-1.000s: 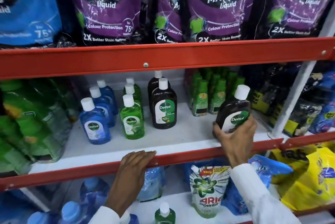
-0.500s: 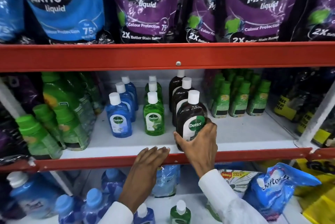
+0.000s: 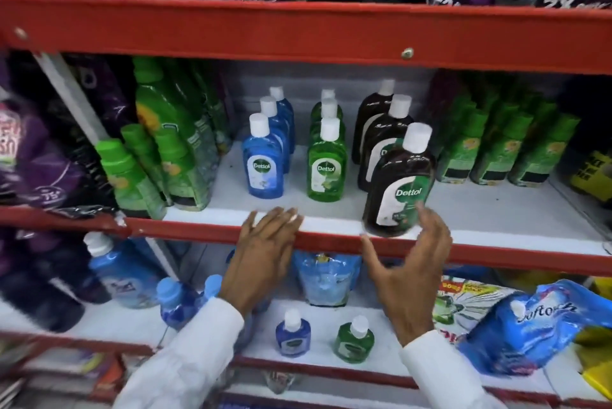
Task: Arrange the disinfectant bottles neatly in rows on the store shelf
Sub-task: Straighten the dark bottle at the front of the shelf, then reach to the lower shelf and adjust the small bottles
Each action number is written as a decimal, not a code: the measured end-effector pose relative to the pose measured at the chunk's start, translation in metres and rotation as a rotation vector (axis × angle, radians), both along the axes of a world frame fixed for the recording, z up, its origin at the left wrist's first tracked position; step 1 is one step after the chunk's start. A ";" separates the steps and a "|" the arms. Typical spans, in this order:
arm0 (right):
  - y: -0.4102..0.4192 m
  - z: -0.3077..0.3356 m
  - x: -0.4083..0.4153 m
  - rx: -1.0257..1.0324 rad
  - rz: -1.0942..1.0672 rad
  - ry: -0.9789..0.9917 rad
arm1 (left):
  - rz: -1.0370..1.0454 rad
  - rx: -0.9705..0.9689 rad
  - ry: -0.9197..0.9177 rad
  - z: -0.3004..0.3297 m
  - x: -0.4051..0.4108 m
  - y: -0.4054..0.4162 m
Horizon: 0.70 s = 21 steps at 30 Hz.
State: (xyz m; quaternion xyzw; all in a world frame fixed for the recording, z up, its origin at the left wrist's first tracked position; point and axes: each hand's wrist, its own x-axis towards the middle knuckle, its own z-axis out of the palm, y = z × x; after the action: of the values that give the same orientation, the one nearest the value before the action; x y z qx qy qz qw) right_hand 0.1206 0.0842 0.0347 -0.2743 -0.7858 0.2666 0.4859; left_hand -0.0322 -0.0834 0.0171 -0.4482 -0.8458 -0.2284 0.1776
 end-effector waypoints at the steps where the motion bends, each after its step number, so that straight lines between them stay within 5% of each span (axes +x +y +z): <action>1: -0.011 -0.012 0.003 0.040 0.092 -0.008 | 0.036 0.002 -0.005 0.000 -0.005 -0.010; 6: -0.041 -0.088 -0.010 0.000 0.622 -0.498 | 0.109 -0.040 -0.040 -0.003 -0.018 -0.049; 11: -0.049 -0.127 -0.041 -0.102 0.836 -1.011 | 0.093 -0.046 -0.068 -0.003 -0.019 -0.054; 21: -0.050 -0.117 -0.058 -0.054 0.766 -0.929 | 0.060 -0.056 -0.073 -0.005 -0.030 -0.064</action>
State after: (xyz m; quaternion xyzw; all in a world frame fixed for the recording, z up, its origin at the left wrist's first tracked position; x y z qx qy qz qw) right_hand 0.0626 0.0338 -0.0825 -0.0716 -0.9518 0.2948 -0.0457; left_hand -0.0618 -0.1475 0.0116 -0.4187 -0.8709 -0.2154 0.1408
